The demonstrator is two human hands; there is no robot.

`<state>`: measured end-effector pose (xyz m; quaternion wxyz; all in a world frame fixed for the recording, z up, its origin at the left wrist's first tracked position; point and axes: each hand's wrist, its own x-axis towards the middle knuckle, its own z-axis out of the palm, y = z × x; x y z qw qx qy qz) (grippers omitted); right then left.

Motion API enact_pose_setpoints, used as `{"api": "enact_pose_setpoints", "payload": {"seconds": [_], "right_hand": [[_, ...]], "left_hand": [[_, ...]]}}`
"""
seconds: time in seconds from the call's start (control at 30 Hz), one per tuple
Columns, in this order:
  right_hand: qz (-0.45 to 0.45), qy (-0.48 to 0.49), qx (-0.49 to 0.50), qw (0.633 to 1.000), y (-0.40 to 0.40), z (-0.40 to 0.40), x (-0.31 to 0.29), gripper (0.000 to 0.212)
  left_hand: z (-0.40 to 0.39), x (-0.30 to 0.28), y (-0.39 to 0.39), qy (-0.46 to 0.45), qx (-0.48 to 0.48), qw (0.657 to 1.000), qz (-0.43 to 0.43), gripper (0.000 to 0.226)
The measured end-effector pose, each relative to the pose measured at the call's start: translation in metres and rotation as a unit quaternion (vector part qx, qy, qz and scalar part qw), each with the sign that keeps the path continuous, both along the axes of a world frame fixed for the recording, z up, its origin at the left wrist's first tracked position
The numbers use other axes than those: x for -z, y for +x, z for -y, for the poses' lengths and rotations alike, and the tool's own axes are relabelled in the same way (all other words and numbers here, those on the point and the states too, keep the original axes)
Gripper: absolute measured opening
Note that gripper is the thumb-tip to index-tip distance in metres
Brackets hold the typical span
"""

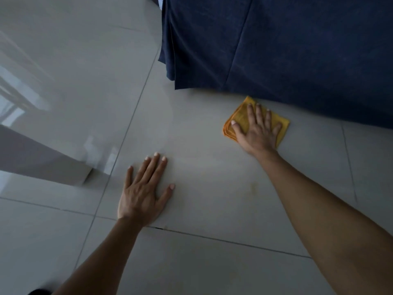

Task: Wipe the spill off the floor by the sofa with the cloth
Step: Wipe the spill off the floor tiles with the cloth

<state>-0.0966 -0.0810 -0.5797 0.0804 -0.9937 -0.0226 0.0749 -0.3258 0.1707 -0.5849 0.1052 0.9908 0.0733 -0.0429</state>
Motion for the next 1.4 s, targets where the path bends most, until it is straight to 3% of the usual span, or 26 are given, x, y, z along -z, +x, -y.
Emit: {"api": "enact_pose_setpoints", "payload": {"seconds": [0.6, 0.73, 0.87, 0.97, 1.4], "right_hand": [[-0.013, 0.027, -0.17, 0.985, 0.017, -0.191, -0.002, 0.082], [-0.01, 0.018, -0.249, 0.968, 0.007, -0.214, -0.002, 0.079], [-0.001, 0.011, -0.316, 0.949, -0.004, -0.195, 0.001, 0.075], [-0.004, 0.011, -0.312, 0.95, -0.009, -0.17, 0.002, 0.075], [0.008, -0.003, -0.123, 0.992, 0.001, 0.027, 0.001, 0.074]], "left_hand": [[0.0, -0.002, 0.0, -0.022, -0.003, 1.0, -0.004, 0.069], [-0.002, -0.001, 0.0, -0.023, 0.002, 1.0, -0.003, 0.069], [-0.002, -0.002, 0.0, -0.025, 0.001, 1.0, -0.003, 0.069], [-0.003, -0.001, -0.001, -0.016, 0.002, 1.0, -0.009, 0.07], [-0.002, 0.003, -0.001, 0.013, 0.004, 1.0, 0.025, 0.071]]}}
